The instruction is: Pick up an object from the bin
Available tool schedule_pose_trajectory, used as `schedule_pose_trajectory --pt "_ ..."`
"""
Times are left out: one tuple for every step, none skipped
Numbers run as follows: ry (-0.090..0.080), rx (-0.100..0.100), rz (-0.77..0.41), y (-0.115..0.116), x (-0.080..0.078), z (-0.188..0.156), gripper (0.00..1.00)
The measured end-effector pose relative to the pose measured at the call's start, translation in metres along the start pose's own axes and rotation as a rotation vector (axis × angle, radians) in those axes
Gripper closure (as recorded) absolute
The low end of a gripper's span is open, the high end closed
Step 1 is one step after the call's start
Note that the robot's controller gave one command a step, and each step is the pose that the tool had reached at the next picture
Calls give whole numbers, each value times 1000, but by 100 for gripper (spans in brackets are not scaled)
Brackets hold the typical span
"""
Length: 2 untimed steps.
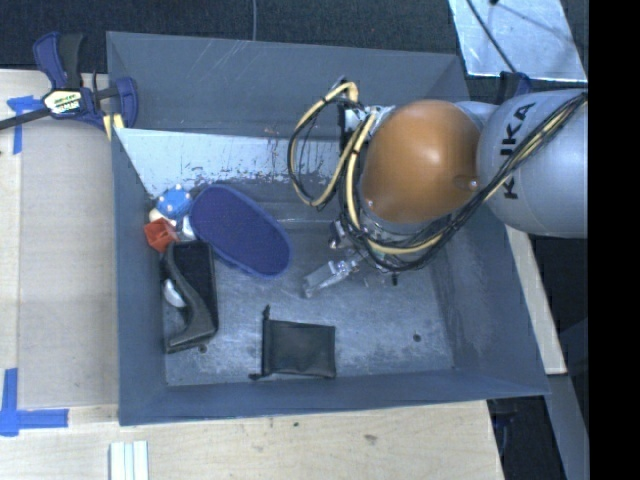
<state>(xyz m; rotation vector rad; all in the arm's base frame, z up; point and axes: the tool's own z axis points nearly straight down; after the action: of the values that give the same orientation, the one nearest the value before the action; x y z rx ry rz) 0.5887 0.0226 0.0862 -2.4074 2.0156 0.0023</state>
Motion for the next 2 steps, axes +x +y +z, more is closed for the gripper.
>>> schedule_pose_trajectory --pt "0 -3 -187 103 -26 17 0" --pt "0 6 -6 16 -13 10 0"
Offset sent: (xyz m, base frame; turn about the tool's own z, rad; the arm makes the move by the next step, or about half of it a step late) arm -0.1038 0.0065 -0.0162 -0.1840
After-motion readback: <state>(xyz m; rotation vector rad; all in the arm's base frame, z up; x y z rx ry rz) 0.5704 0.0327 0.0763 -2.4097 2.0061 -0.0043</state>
